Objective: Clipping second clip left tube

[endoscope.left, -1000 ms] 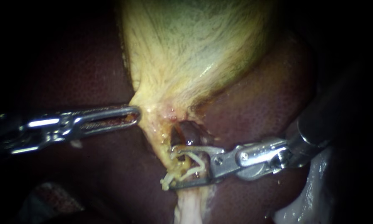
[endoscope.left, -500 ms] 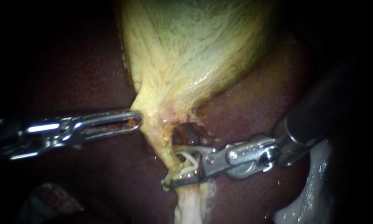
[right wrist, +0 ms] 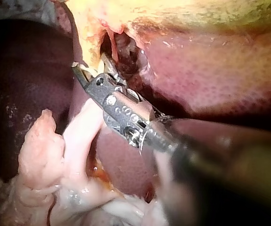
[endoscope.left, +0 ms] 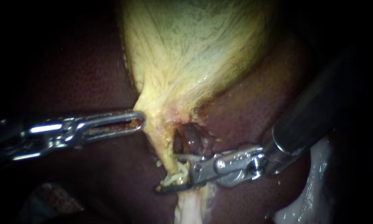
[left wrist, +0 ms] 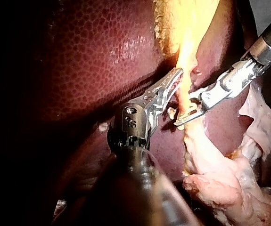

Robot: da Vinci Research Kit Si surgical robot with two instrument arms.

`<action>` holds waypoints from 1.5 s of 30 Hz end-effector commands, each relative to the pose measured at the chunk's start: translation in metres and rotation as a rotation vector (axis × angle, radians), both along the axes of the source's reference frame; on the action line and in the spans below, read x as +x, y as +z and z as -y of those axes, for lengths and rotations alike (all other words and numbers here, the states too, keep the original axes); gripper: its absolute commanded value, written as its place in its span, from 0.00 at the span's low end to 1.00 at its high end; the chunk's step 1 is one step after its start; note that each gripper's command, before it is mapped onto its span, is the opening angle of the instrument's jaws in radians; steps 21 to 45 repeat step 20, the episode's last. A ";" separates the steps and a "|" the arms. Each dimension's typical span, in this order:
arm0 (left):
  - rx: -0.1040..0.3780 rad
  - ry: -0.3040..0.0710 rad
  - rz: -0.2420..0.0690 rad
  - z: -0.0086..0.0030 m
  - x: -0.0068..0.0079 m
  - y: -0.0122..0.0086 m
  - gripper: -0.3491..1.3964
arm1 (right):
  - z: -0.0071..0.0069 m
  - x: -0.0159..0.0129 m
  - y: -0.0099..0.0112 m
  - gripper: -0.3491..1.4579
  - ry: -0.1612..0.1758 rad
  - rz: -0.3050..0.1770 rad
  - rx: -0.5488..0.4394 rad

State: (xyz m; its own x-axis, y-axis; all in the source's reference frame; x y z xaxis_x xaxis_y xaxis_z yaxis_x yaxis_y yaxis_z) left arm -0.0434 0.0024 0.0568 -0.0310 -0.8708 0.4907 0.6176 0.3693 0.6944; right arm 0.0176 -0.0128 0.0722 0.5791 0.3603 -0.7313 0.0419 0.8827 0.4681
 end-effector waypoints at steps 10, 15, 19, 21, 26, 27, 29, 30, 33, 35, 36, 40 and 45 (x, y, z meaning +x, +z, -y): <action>0.000 0.000 0.000 0.0000 -0.0001 0.0000 0.00 | 0.0005 -0.0003 0.0003 0.00 -0.009 0.054 0.040; 0.000 0.000 0.000 -0.0001 -0.0002 0.0001 0.00 | 0.0005 -0.0003 0.0004 0.00 -0.009 0.055 0.046; 0.000 0.000 0.000 -0.0001 -0.0002 0.0002 0.00 | 0.0006 -0.0004 0.0003 0.00 -0.011 0.053 0.048; 0.000 0.000 0.000 -0.0001 -0.0002 0.0002 0.00 | 0.0006 -0.0004 0.0003 0.00 -0.012 0.053 0.048; 0.000 0.000 0.000 -0.0001 -0.0002 0.0002 0.00 | 0.0006 -0.0004 0.0003 0.00 -0.012 0.053 0.048; 0.000 0.000 0.000 -0.0001 -0.0002 0.0002 0.00 | 0.0006 -0.0004 0.0003 0.00 -0.012 0.053 0.048; 0.000 0.000 0.000 -0.0001 -0.0002 0.0002 0.00 | 0.0006 -0.0004 0.0003 0.00 -0.012 0.053 0.048; 0.000 0.000 0.000 -0.0001 -0.0002 0.0002 0.00 | 0.0006 -0.0004 0.0003 0.00 -0.012 0.053 0.048; 0.000 0.000 0.000 -0.0001 -0.0002 0.0002 0.00 | 0.0006 -0.0004 0.0003 0.00 -0.012 0.053 0.048; 0.000 0.000 0.000 -0.0001 -0.0002 0.0002 0.00 | 0.0006 -0.0004 0.0003 0.00 -0.012 0.053 0.048; 0.000 0.000 0.000 -0.0001 -0.0002 0.0002 0.00 | 0.0006 -0.0004 0.0003 0.00 -0.012 0.053 0.048; 0.000 0.000 0.000 -0.0001 -0.0002 0.0002 0.00 | 0.0006 -0.0004 0.0003 0.00 -0.012 0.053 0.048; 0.000 0.000 0.000 -0.0001 -0.0002 0.0002 0.00 | 0.0006 -0.0004 0.0003 0.00 -0.012 0.053 0.048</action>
